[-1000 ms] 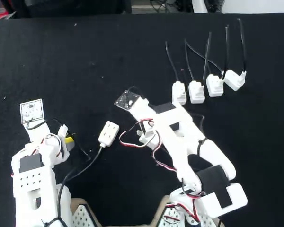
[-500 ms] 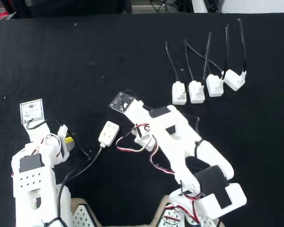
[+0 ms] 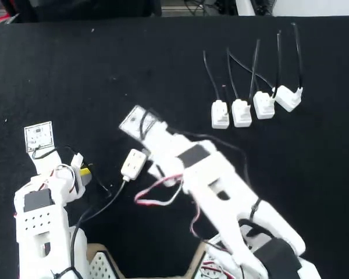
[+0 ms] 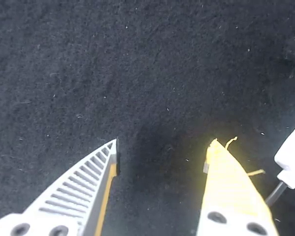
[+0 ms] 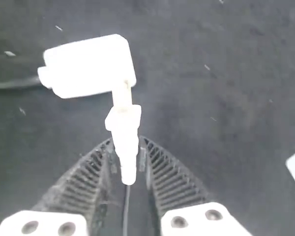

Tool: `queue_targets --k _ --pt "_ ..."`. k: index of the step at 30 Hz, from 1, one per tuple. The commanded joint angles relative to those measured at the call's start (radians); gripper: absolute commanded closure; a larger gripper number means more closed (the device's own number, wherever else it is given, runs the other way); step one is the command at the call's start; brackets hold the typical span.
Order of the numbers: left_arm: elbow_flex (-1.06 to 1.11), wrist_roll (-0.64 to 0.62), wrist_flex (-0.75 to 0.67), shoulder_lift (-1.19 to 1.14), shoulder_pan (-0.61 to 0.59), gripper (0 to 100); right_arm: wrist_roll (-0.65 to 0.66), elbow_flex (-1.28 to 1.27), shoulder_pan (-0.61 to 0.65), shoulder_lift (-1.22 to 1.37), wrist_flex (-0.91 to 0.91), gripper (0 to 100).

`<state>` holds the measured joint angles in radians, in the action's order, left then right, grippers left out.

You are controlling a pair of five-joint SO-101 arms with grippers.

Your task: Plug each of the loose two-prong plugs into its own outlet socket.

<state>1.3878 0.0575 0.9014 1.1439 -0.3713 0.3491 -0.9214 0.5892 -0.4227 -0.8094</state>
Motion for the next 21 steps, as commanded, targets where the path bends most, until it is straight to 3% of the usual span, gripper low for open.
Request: queue_targets --k 1,4,8,13,21 --pt "-0.113 -0.107 -0.011 0.011 0.002 71 -0.087 -0.047 0.075 -0.027 0.175 98.8" --pt "-0.154 -0.167 -0.012 0.011 0.033 71 -0.199 -0.088 0.091 0.004 0.301 98.8" --pt "-0.153 -0.206 -0.106 0.011 0.173 71 -0.319 -0.124 0.095 0.004 0.417 98.8" --pt "-0.137 -0.288 -0.209 0.009 0.302 71 -0.341 -0.189 0.129 0.002 0.519 98.8" --pt "-0.11 -0.292 -0.236 0.009 0.378 71 -0.382 -0.282 0.15 0.002 0.718 98.7"
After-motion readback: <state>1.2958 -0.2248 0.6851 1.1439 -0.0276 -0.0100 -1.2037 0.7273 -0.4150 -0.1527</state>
